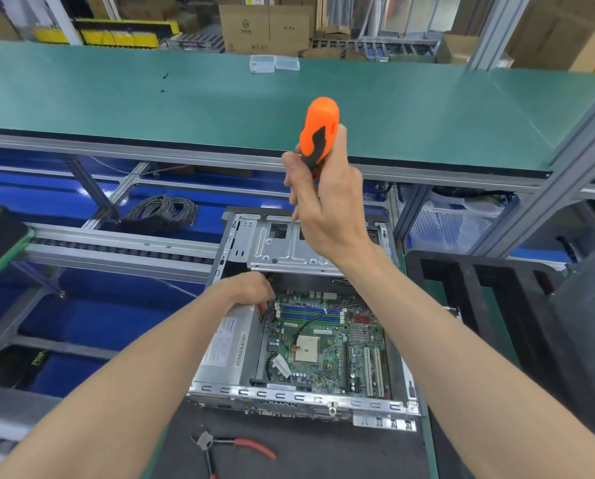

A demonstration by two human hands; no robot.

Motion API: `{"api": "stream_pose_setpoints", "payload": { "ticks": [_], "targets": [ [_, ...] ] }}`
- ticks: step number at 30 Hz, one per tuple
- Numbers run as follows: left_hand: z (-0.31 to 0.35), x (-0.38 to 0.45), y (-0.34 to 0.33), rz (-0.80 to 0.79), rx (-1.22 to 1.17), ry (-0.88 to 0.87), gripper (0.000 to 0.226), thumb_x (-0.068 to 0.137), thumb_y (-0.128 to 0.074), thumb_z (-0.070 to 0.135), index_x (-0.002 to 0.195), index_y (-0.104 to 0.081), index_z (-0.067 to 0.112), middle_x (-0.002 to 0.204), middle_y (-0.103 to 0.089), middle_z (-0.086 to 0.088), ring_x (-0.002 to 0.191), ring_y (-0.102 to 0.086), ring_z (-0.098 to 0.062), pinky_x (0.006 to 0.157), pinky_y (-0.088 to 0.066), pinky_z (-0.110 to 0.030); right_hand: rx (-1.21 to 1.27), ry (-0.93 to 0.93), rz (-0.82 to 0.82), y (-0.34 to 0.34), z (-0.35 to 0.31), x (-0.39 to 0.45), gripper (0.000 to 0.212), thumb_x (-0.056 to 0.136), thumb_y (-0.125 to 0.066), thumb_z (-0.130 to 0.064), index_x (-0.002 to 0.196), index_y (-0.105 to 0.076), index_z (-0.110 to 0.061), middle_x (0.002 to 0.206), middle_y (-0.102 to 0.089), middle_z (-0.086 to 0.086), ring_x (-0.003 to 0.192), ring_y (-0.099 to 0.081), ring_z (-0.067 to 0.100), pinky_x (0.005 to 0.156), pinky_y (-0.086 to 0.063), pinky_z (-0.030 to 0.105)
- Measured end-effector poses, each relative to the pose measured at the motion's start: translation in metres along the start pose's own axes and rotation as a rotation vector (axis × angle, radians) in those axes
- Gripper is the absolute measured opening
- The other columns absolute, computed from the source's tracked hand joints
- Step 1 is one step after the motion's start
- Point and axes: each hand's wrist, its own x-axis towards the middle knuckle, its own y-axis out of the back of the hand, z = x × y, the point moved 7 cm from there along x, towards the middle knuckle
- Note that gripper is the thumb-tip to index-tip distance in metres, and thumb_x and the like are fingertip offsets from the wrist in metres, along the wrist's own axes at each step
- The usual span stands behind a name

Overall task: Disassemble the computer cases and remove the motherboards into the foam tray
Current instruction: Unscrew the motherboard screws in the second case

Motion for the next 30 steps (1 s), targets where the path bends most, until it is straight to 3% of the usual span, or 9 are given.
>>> {"api": "stream_pose_setpoints", "payload": {
  "ticks": [7, 11, 15, 20, 26, 30],
  "targets": [
    [0.005, -0.005, -0.004, -0.093, -0.008, -0.06, 0.03, 0.104, -0.046, 0.015, 0.128, -0.063, 0.015, 0.101, -0.07, 0.005, 0.1, -0.068, -0.015, 0.103, -0.047, -0.038, 0.028, -0.055, -0.032, 0.001, 0.001, -0.013, 0.026, 0.104, -0.048, -0.025, 0.1, -0.041, -0.001, 0.071, -0.055, 0.02, 0.05, -0.05, 0.038, 0.044, -0.041, 0.051],
    [0.007, -0.007, -0.003, -0.077, 0.026, -0.098, 0.029, 0.105, -0.045, 0.017, 0.127, -0.064, 0.015, 0.105, -0.072, 0.003, 0.098, -0.068, -0.014, 0.093, -0.048, -0.032, 0.052, 0.015, 0.027, 0.009, -0.011, -0.006, 0.024, 0.104, -0.046, -0.029, 0.101, -0.042, -0.006, 0.067, -0.058, 0.008, 0.046, -0.055, 0.027, 0.042, -0.042, 0.046],
    [0.011, -0.011, -0.002, -0.069, 0.038, -0.142, 0.027, 0.105, -0.045, 0.017, 0.124, -0.065, 0.018, 0.101, -0.072, 0.007, 0.097, -0.069, -0.013, 0.093, -0.051, -0.032, 0.046, -0.067, -0.016, 0.003, 0.007, -0.016, 0.018, 0.103, -0.046, -0.031, 0.1, -0.042, -0.014, 0.066, -0.059, 0.003, 0.046, -0.056, 0.023, 0.043, -0.044, 0.045],
    [0.012, -0.016, 0.004, -0.003, 0.023, -0.179, 0.025, 0.102, -0.047, 0.013, 0.112, -0.07, 0.019, 0.09, -0.072, 0.011, 0.089, -0.07, -0.008, 0.083, -0.053, -0.026, 0.0, -0.191, -0.153, -0.019, 0.045, -0.055, 0.023, 0.102, -0.042, -0.039, 0.103, -0.041, -0.016, 0.068, -0.061, 0.007, 0.05, -0.059, 0.023, 0.05, -0.046, 0.049],
    [0.008, -0.018, 0.009, 0.126, 0.006, -0.189, 0.024, 0.1, -0.051, 0.012, 0.092, -0.071, 0.021, 0.083, -0.074, 0.006, 0.081, -0.071, -0.008, 0.077, -0.053, -0.024, -0.033, -0.274, -0.183, -0.028, 0.07, -0.078, 0.023, 0.103, -0.041, -0.042, 0.104, -0.04, -0.02, 0.07, -0.059, 0.015, 0.053, -0.056, 0.035, 0.05, -0.044, 0.054],
    [0.007, -0.017, 0.008, 0.123, -0.031, -0.188, 0.026, 0.098, -0.052, 0.011, 0.084, -0.07, 0.024, 0.079, -0.075, 0.004, 0.074, -0.072, -0.009, 0.079, -0.057, -0.029, -0.035, -0.307, -0.173, -0.028, 0.075, -0.086, 0.026, 0.1, -0.04, -0.046, 0.101, -0.041, -0.021, 0.066, -0.06, 0.013, 0.05, -0.057, 0.029, 0.049, -0.044, 0.051]
  ]
}}
